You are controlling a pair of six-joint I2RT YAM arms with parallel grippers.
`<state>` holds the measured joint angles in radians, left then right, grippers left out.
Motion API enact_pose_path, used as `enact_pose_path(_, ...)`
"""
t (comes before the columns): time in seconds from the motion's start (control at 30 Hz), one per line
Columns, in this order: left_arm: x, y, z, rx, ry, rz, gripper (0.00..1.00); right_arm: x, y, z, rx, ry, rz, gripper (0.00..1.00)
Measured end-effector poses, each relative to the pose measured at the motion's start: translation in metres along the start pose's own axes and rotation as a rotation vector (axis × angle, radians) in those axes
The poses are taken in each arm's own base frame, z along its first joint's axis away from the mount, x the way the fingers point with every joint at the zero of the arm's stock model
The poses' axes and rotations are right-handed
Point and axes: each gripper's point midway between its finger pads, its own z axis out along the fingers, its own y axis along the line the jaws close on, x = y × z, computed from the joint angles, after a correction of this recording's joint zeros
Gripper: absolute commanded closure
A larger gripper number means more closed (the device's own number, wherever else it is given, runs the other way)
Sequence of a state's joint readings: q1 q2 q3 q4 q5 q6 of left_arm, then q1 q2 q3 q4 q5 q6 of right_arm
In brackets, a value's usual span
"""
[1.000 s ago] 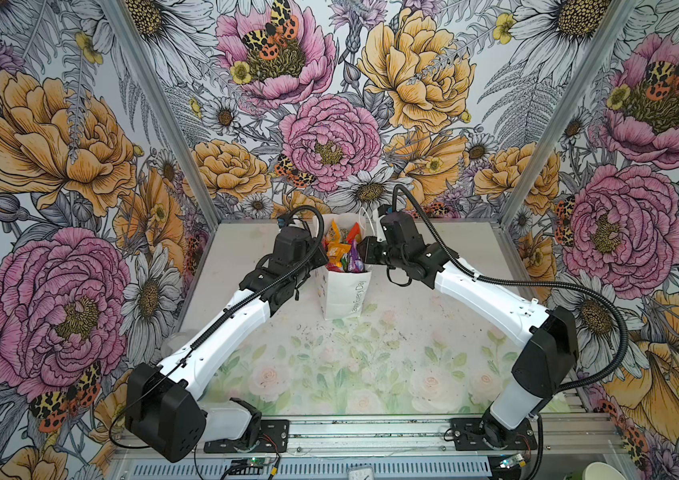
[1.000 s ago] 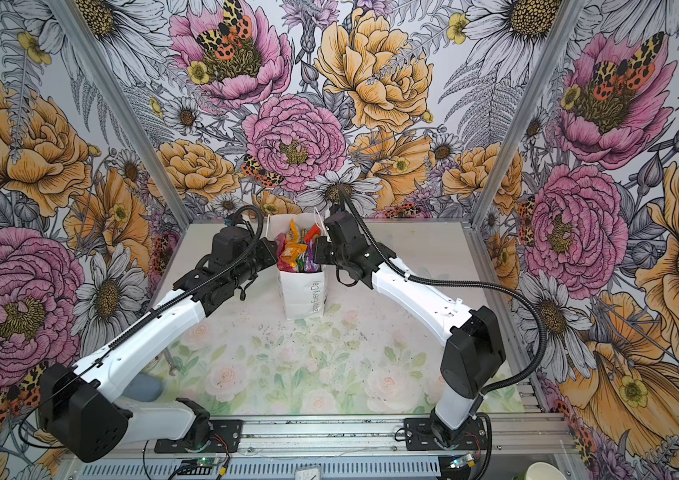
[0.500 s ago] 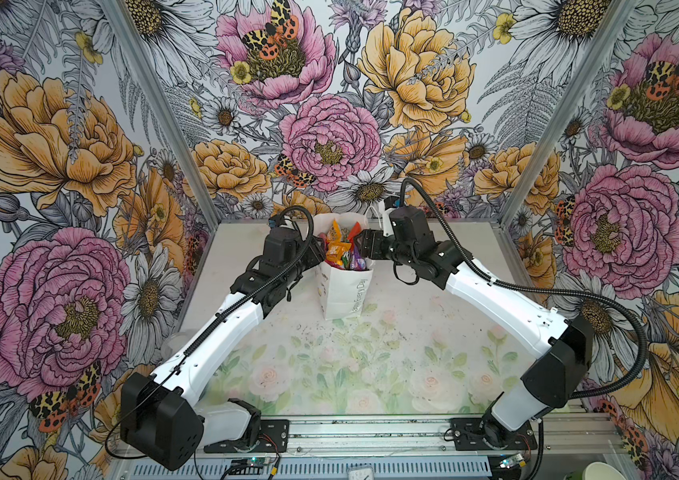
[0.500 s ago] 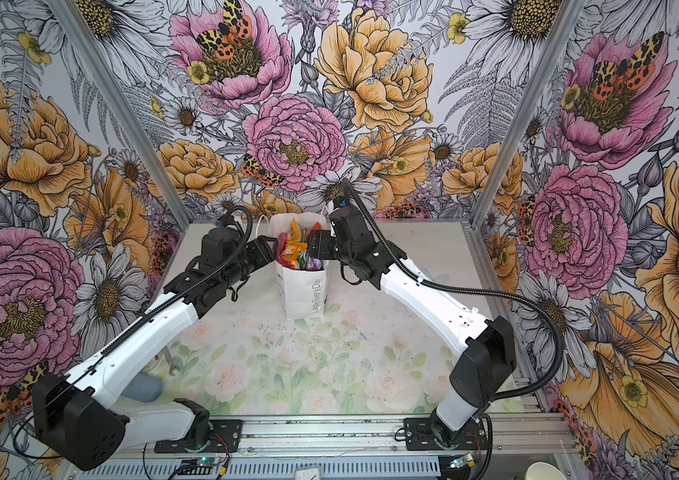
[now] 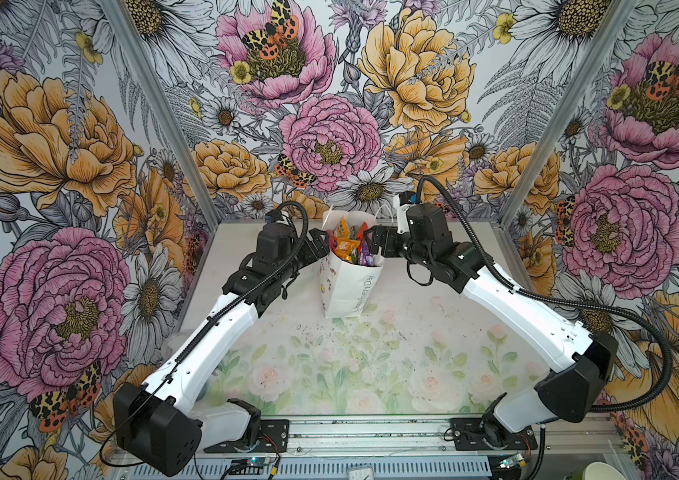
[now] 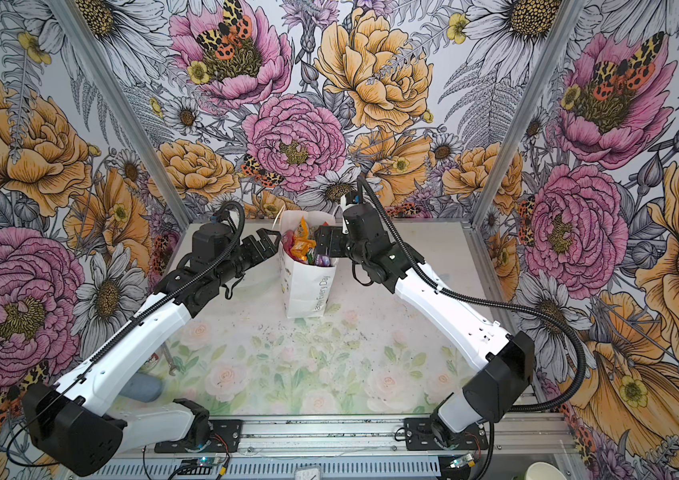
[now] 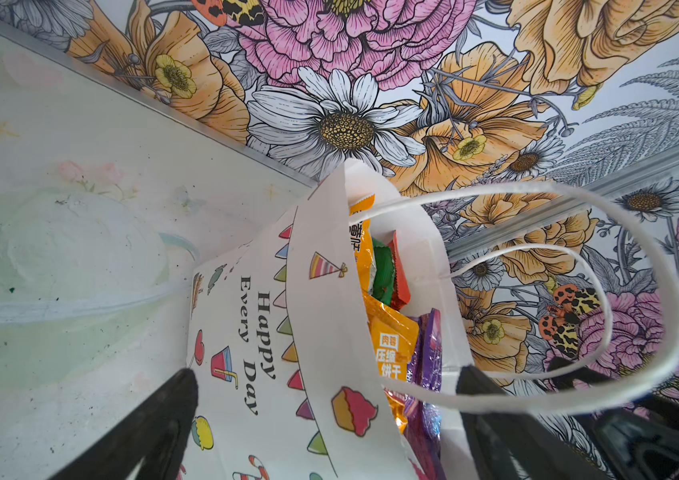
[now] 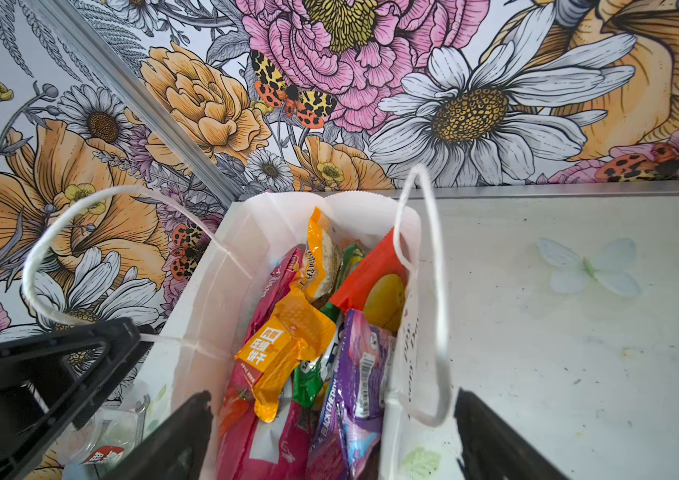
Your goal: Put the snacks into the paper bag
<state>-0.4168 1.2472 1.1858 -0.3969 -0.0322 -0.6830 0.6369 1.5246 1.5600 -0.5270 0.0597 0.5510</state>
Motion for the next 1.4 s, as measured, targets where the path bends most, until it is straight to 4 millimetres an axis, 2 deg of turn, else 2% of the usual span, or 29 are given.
enact_pose_path(0.37, 0.004, -0.018, -0.006, 0.030, 0.016, 0.054, 0.01, 0.004, -0.003, 0.000, 0.009, 0.014, 0.000, 0.06)
enact_pose_path(0.53, 0.009, -0.033, -0.012, 0.051, 0.022, 0.101, 0.01, 0.004, -0.005, -0.006, 0.016, 0.009, -0.004, 0.06)
enact_pose_path(0.8, 0.014, -0.046, -0.025, 0.062, 0.013, 0.160, 0.01, -0.001, -0.006, -0.015, 0.024, -0.007, -0.007, 0.06)
enact_pose_path(0.87, 0.012, -0.050, -0.033, 0.074, 0.005, 0.170, 0.01, -0.001, -0.006, -0.018, 0.024, -0.006, -0.018, 0.05)
enact_pose_path(0.97, 0.004, -0.058, -0.057, 0.112, -0.030, 0.195, 0.01, -0.002, -0.007, -0.031, 0.020, -0.017, -0.037, 0.05)
enact_pose_path(1.07, -0.014, -0.066, -0.099, 0.167, -0.120, 0.218, 0.01, -0.005, -0.013, -0.056, 0.018, -0.049, -0.059, 0.06)
enact_pose_path(1.17, -0.035, -0.054, -0.143, 0.165, -0.260, 0.226, 0.01, -0.013, -0.027, -0.088, 0.045, -0.118, -0.073, 0.07)
enact_pose_path(1.23, -0.042, -0.033, -0.162, 0.119, -0.347, 0.223, 0.01, -0.016, -0.046, -0.108, 0.099, -0.170, -0.076, 0.07)
enact_pose_path(1.3, -0.045, -0.007, -0.171, 0.045, -0.417, 0.208, 0.02, -0.015, -0.068, -0.121, 0.167, -0.205, -0.072, 0.07)
enact_pose_path(1.4, -0.042, 0.043, -0.160, -0.133, -0.482, 0.186, 0.01, -0.004, -0.110, -0.124, 0.297, -0.224, -0.062, 0.07)
